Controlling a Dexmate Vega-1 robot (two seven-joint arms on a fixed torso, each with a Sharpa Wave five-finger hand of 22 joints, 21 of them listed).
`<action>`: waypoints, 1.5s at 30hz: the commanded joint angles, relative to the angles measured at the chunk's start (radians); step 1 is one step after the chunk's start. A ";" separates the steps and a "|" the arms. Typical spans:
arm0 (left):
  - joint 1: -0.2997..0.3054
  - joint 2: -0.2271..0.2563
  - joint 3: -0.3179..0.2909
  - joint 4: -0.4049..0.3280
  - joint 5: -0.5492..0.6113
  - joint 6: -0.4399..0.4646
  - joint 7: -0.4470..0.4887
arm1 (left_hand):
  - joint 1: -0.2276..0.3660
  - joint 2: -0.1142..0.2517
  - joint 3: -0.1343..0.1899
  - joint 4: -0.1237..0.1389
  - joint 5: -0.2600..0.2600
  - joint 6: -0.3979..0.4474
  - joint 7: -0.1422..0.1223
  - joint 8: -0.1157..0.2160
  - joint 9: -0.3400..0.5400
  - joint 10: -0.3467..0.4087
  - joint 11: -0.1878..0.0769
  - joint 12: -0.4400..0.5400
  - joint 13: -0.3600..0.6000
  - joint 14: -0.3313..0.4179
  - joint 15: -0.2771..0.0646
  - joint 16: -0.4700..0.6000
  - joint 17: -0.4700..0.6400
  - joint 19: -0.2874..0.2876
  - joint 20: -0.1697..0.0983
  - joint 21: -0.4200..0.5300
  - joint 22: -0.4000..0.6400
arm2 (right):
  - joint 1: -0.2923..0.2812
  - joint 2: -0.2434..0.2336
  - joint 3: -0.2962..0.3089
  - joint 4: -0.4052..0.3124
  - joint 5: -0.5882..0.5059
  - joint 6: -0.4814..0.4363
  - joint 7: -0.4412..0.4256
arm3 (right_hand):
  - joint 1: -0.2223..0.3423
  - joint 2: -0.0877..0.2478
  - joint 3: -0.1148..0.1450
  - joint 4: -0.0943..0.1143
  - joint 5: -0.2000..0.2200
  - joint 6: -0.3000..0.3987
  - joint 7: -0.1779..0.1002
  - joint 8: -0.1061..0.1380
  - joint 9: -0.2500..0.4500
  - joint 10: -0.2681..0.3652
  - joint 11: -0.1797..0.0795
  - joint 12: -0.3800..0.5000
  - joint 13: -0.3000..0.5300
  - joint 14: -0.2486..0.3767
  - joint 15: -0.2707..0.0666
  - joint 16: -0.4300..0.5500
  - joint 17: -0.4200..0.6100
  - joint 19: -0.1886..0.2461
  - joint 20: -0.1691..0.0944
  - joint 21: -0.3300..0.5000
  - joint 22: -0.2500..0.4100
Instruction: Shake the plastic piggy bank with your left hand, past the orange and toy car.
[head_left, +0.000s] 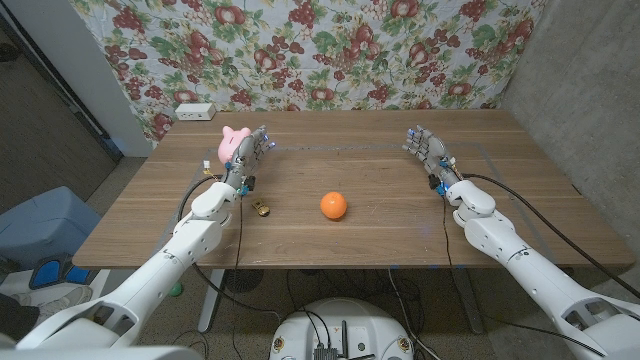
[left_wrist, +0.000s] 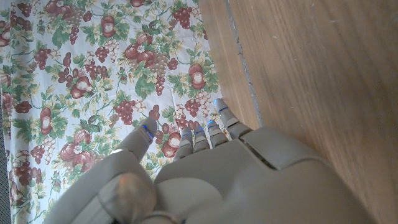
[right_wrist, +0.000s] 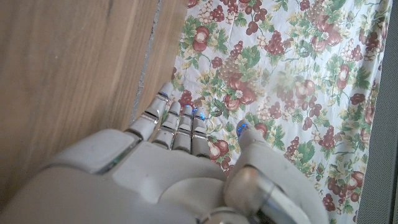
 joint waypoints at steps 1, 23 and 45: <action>0.022 0.011 -0.017 -0.024 -0.005 -0.008 0.019 | 0.010 0.038 0.006 -0.002 0.004 0.010 0.000 0.005 0.002 0.000 -0.009 0.007 0.002 -0.001 -0.008 0.009 0.003 0.012 0.004 0.005 0.005 | 0.012 0.024 0.004 0.044 0.028 0.016 0.033 | 0.012 0.005 0.005 0.002 0.006 0.010 0.000 0.006 0.001 0.008 0.002 0.005 0.002 0.010 -0.001 0.006 0.003 0.009 0.002 0.004 0.002; -0.013 0.015 0.004 0.004 0.060 -0.031 0.032 | 0.002 0.004 -0.028 -0.035 -0.004 0.043 -0.010 0.016 0.003 0.040 -0.010 0.022 0.003 0.035 0.002 0.019 0.000 0.057 0.036 -0.003 0.007 | -0.037 0.009 0.013 -0.023 0.005 0.008 -0.049 | 0.011 -0.004 0.006 -0.012 0.005 0.031 0.009 0.012 0.002 0.035 0.016 0.010 0.003 0.024 0.007 0.011 0.002 0.022 0.014 -0.007 0.002; -0.008 0.076 0.010 -0.080 0.179 0.006 0.126 | 0.000 -0.005 -0.035 -0.060 -0.005 0.075 -0.021 0.023 0.003 0.049 -0.013 0.022 0.003 0.045 -0.002 0.015 -0.003 0.072 0.036 -0.012 0.008 | -0.031 0.027 0.014 0.017 0.020 0.027 -0.026 | 0.006 -0.008 0.006 -0.020 0.005 0.044 0.011 0.014 0.002 0.047 0.019 0.009 0.003 0.036 0.007 0.016 0.002 0.040 0.015 -0.015 0.003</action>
